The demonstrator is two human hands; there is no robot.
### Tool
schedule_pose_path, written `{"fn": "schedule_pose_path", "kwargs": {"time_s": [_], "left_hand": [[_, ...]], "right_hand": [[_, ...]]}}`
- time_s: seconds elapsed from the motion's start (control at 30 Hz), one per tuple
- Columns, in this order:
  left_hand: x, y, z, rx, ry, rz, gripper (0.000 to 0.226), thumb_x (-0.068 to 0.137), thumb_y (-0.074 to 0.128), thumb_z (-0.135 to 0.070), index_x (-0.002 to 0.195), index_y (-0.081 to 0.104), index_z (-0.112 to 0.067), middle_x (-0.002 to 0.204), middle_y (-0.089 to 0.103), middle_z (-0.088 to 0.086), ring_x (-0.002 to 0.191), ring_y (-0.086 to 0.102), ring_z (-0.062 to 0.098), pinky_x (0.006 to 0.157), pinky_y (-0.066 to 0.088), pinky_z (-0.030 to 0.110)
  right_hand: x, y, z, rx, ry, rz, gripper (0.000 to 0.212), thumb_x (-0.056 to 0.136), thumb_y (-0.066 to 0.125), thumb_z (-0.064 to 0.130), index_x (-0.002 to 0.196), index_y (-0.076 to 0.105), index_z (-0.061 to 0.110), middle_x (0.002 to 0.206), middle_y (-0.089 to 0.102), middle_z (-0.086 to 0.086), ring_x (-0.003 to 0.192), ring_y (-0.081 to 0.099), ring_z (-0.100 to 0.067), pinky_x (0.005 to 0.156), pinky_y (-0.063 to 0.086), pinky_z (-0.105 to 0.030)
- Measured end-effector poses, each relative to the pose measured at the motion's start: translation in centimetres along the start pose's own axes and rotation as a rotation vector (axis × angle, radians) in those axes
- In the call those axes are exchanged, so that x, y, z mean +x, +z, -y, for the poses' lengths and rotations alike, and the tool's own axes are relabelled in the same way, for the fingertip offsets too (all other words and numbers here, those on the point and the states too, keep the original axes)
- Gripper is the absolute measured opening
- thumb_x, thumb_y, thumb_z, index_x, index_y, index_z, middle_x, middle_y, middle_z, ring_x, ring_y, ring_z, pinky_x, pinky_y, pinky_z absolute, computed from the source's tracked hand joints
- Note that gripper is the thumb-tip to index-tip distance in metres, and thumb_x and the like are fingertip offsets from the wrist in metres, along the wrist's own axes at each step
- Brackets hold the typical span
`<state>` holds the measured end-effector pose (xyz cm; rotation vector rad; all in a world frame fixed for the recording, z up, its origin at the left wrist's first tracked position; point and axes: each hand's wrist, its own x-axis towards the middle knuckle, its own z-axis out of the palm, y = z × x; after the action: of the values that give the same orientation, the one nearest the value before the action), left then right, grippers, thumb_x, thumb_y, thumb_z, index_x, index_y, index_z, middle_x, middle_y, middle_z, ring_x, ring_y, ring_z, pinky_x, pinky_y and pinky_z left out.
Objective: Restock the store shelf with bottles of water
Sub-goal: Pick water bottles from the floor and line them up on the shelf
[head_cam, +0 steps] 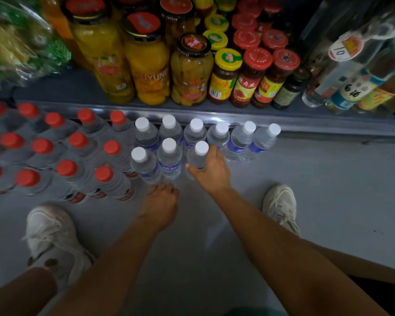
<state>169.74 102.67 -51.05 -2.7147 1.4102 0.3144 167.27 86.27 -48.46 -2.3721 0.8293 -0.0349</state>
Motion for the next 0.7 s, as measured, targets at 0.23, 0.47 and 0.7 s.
{"fn": "schedule_pose_path", "kwargs": {"time_s": [0.23,0.47,0.7], "left_hand": [[-0.7,-0.6,0.4,-0.010,0.013,-0.058,0.032,0.037,0.086,-0.018,0.062,0.066,-0.014,0.061,0.059,0.003,0.057,0.060,0.023,0.052,0.050,0.032],[-2.3,-6.0,0.1,0.021,0.022,-0.215,0.031,0.039,0.086,-0.014,0.063,0.066,-0.012,0.063,0.061,0.005,0.058,0.061,0.025,0.052,0.050,0.030],[-4.6,-17.1,0.0,0.042,-0.009,-0.399,0.026,0.050,0.082,-0.012,0.072,0.068,-0.009,0.073,0.063,0.010,0.067,0.062,0.030,0.054,0.050,0.034]], "right_hand": [[0.1,-0.8,0.3,-0.025,-0.018,0.021,0.065,0.078,0.074,0.041,0.125,0.044,0.007,0.128,0.054,-0.012,0.117,0.053,-0.030,0.086,0.046,-0.038],[-3.7,-6.3,2.5,-0.052,-0.089,-0.009,0.060,0.073,0.075,0.044,0.115,0.053,0.007,0.112,0.064,-0.013,0.104,0.061,-0.033,0.077,0.050,-0.037],[-7.0,-16.6,9.6,-0.054,-0.257,-0.185,0.059,0.069,0.074,0.049,0.108,0.054,0.010,0.096,0.068,-0.010,0.089,0.063,-0.031,0.068,0.051,-0.039]]}}
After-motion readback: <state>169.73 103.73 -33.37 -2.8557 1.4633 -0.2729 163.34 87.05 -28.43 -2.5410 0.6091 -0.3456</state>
